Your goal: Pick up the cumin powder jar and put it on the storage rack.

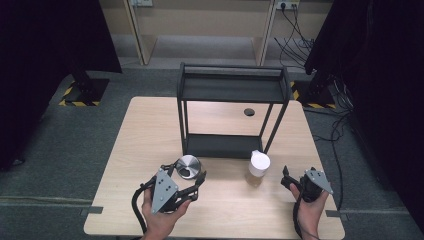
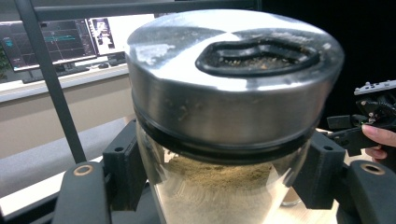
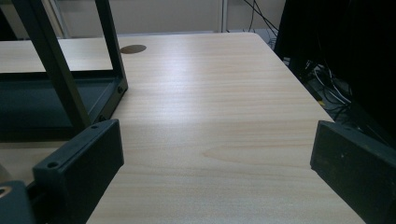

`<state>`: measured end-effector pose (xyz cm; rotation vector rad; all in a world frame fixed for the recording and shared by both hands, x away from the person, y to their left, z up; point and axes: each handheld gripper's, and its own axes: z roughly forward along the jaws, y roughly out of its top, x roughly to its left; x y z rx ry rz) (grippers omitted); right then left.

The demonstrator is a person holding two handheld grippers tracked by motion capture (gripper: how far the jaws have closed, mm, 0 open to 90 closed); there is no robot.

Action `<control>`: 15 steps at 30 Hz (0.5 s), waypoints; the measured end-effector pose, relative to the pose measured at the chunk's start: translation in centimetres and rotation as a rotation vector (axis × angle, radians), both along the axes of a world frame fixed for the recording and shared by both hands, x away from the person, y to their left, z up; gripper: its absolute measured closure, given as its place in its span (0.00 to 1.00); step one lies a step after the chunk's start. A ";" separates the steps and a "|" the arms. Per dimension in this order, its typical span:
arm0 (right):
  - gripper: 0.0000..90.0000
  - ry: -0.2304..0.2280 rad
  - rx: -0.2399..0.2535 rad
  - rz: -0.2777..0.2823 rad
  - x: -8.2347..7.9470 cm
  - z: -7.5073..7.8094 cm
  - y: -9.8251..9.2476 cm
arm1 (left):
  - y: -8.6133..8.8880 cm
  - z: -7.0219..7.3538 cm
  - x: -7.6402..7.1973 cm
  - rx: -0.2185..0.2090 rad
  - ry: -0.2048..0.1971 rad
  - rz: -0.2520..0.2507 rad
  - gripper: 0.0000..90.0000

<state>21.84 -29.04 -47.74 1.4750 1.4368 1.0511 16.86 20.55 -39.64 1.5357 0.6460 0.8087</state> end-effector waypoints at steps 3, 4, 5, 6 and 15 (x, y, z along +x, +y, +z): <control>0.03 -0.001 -0.001 0.000 0.0 0.0 0.0 | -0.2 0.4 0.4 0.003 -0.002 -0.003 0.34; 0.03 0.000 -0.001 0.000 0.0 0.0 0.0 | -0.2 0.6 0.5 0.003 -0.001 -0.004 0.34; 0.03 0.000 -0.001 0.000 0.0 0.0 0.0 | -0.3 0.8 0.7 0.005 -0.002 -0.005 0.34; 0.03 0.000 0.000 0.001 0.0 0.0 0.0 | -0.4 1.1 0.9 0.007 -0.002 -0.004 0.34; 0.03 0.001 0.002 0.002 0.0 0.0 0.0 | -1.0 4.6 3.0 0.023 -0.015 0.012 0.34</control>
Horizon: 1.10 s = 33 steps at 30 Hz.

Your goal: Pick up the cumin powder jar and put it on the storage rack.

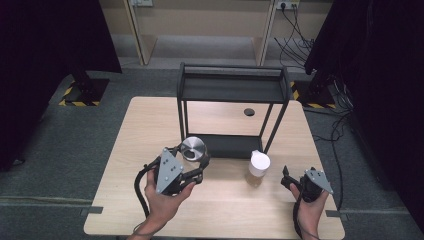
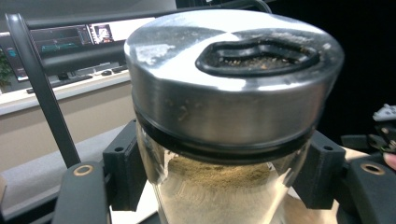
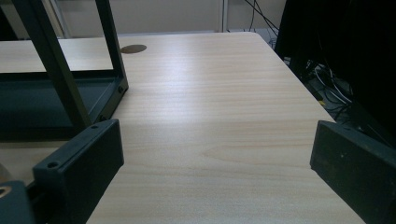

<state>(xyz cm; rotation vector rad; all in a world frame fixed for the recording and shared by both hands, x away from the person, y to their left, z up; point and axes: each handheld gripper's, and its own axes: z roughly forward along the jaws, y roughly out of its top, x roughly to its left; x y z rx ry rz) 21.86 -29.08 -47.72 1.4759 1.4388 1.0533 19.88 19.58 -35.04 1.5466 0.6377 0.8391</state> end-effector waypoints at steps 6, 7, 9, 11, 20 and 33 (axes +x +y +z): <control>0.03 0.000 0.002 0.001 0.0 0.0 0.0 | -0.2 1.2 1.3 -0.004 -0.004 0.016 0.34; 0.03 0.000 0.002 0.001 0.0 0.0 0.0 | -0.2 1.4 1.6 -0.001 -0.002 0.017 0.34; 0.03 0.000 0.002 0.001 0.0 0.0 -0.1 | -0.2 1.7 1.9 0.000 0.002 0.018 0.34; 0.03 0.000 0.001 0.001 0.0 0.0 0.0 | -0.3 2.0 2.2 0.007 0.005 0.021 0.34; 0.03 0.001 0.001 0.003 0.0 0.0 0.0 | -0.3 4.0 3.4 0.001 0.009 0.032 0.34; 0.03 -0.002 -0.011 0.008 0.0 0.0 0.1 | -0.7 7.0 4.4 0.007 -0.029 0.043 0.34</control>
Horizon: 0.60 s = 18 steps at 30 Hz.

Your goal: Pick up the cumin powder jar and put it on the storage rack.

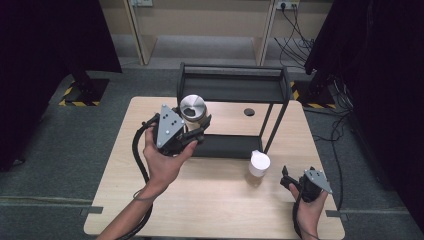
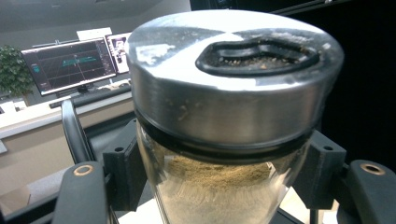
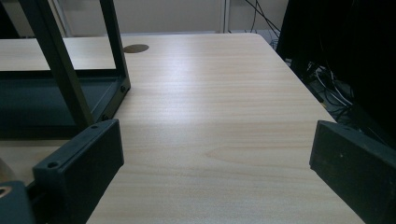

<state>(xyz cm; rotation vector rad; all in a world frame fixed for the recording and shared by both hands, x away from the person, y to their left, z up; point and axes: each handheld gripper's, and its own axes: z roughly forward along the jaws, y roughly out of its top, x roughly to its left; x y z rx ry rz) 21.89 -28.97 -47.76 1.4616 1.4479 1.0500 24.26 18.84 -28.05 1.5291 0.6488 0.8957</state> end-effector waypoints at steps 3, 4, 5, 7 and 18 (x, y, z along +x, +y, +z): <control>0.03 -0.001 0.004 0.000 0.0 0.0 -0.1 | 0.0 0.5 0.4 -0.005 0.007 0.000 0.34; 0.03 -0.001 0.009 -0.001 0.0 0.0 -0.1 | 0.1 0.6 0.5 -0.004 0.006 0.001 0.34; 0.03 0.000 0.012 -0.001 0.0 0.0 -0.1 | 0.0 0.7 0.6 -0.005 0.008 0.004 0.34; 0.03 0.000 0.008 0.000 0.0 0.0 -0.1 | 0.0 1.3 1.0 -0.003 0.010 0.008 0.34; 0.03 0.001 0.003 0.006 0.0 0.0 -0.1 | -0.5 2.9 2.2 -0.018 0.008 0.013 0.34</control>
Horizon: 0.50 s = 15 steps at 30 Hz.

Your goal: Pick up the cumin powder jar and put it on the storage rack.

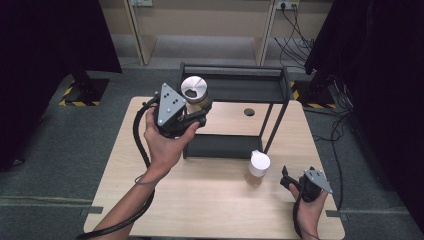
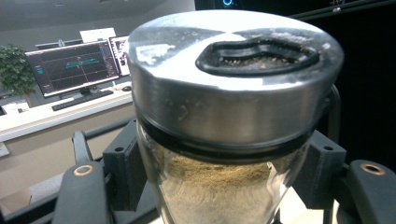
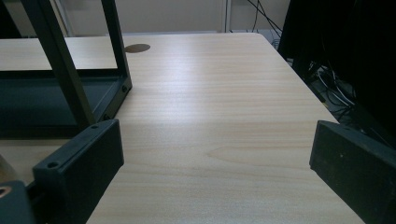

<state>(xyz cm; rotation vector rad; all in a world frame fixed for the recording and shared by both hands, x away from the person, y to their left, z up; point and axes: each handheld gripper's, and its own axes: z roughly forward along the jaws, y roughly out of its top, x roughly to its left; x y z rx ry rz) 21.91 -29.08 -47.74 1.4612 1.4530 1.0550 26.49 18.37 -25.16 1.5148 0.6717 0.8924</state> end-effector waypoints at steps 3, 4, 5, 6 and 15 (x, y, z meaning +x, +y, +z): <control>0.03 0.000 -0.005 0.002 0.0 0.0 0.1 | -0.3 0.5 0.4 0.004 -0.005 0.007 0.34; 0.03 0.000 -0.006 0.002 0.0 0.0 0.1 | -0.4 0.6 0.6 0.002 -0.005 0.009 0.34; 0.03 -0.001 -0.006 0.002 0.0 0.0 0.1 | -0.5 0.7 0.8 0.002 -0.004 0.011 0.34; 0.03 -0.001 -0.007 0.002 0.0 0.0 0.1 | -0.6 0.9 1.0 0.005 -0.002 0.016 0.34; 0.03 -0.002 -0.009 0.003 0.0 0.0 0.1 | -1.5 1.9 2.9 0.020 0.018 0.050 0.34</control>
